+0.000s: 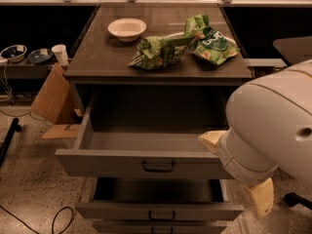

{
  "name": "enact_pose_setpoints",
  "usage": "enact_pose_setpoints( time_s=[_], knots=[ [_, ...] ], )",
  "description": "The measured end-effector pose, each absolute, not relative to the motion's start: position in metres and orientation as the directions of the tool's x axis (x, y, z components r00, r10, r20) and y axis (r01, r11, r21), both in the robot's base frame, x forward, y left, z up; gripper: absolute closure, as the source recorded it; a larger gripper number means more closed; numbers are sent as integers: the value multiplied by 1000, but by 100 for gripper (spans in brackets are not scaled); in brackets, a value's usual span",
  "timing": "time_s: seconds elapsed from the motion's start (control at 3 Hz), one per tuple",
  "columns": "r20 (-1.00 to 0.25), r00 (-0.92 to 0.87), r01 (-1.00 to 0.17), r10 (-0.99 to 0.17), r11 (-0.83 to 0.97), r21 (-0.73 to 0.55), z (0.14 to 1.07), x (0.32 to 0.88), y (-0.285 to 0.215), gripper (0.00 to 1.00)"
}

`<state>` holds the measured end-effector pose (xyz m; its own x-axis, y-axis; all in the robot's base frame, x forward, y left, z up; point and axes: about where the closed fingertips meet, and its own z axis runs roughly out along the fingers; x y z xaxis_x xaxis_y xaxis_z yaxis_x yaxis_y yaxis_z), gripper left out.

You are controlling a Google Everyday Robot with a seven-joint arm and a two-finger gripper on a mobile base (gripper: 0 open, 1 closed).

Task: Close top drawer

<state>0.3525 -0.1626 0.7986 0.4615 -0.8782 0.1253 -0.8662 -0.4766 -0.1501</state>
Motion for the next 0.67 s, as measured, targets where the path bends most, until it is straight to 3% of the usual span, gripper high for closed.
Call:
enact_pose_setpoints(
  time_s=[0.67],
  knots=[
    [135,465,-860,-875,-483,-162,796,352,-163,0]
  ],
)
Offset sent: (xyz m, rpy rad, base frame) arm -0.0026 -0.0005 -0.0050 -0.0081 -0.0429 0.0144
